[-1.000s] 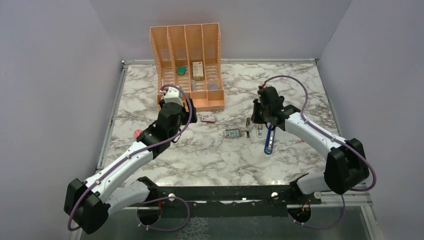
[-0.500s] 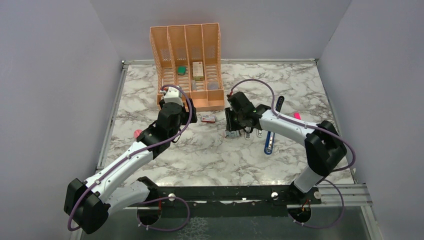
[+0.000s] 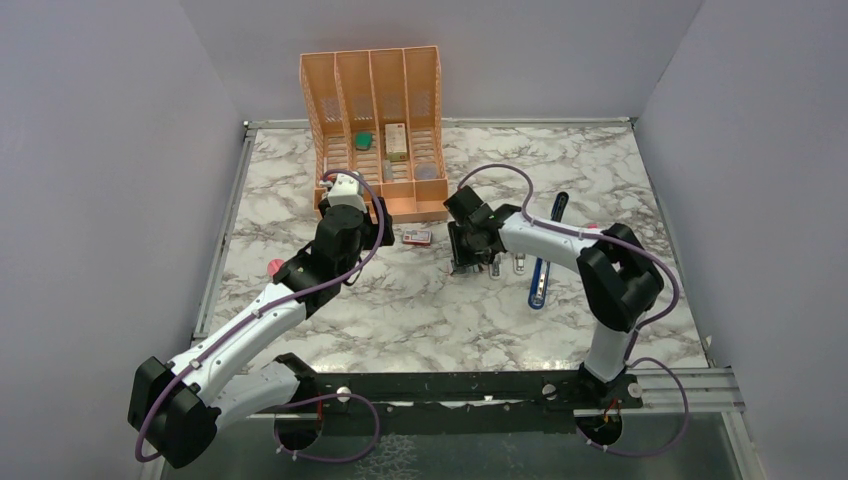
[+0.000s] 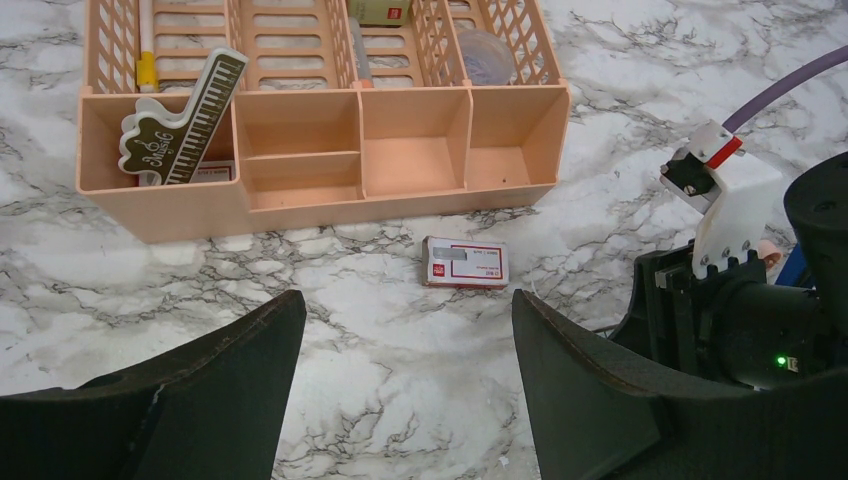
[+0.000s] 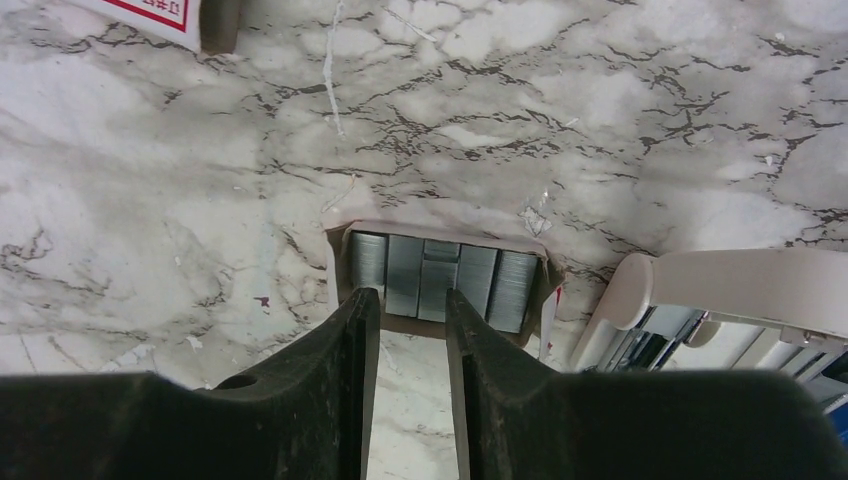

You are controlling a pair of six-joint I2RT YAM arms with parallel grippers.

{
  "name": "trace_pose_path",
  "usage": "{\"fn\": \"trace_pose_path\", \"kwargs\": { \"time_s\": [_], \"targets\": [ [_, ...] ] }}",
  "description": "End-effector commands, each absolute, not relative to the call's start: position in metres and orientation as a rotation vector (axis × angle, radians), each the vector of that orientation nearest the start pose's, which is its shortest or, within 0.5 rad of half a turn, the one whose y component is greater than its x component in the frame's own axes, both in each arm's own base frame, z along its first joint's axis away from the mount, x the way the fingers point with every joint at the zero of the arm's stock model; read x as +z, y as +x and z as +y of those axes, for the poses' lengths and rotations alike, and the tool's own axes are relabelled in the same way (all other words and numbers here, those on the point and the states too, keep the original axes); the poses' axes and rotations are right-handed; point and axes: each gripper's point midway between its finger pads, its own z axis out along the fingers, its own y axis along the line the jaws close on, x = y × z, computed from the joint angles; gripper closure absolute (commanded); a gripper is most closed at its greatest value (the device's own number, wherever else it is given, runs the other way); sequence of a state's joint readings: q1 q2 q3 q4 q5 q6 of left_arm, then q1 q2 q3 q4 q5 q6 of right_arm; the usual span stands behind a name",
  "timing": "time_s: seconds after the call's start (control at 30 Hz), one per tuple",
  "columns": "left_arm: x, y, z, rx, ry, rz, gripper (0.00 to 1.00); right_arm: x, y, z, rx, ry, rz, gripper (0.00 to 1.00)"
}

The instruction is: Load the staples into the stapler

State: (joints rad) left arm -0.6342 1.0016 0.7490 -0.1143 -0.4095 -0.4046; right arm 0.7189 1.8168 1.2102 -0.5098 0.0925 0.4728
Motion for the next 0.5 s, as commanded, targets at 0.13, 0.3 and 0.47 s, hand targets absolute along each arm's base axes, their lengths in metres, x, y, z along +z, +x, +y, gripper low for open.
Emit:
{"fn": "trace_pose_path", "kwargs": {
  "time_s": [0.13,0.3,0.47],
  "targets": [
    [0.212,0.308,-0.155,-0.306,-0.074,1.902,0.23,0.035,0.308,0.257,0.13,-0.251,2.688,0.64],
    [0.211,0.308,-0.155,-0.305,-0.075,1.905,0.23,0.029,0.308,0.256,0.117,-0.258,2.696,0.63],
    [0.21,0.308,-0.155,-0.304,-0.075,1.906,0.23,0.025,0.308,0.257,0.118,-0.261,2.706,0.65]
  ]
}}
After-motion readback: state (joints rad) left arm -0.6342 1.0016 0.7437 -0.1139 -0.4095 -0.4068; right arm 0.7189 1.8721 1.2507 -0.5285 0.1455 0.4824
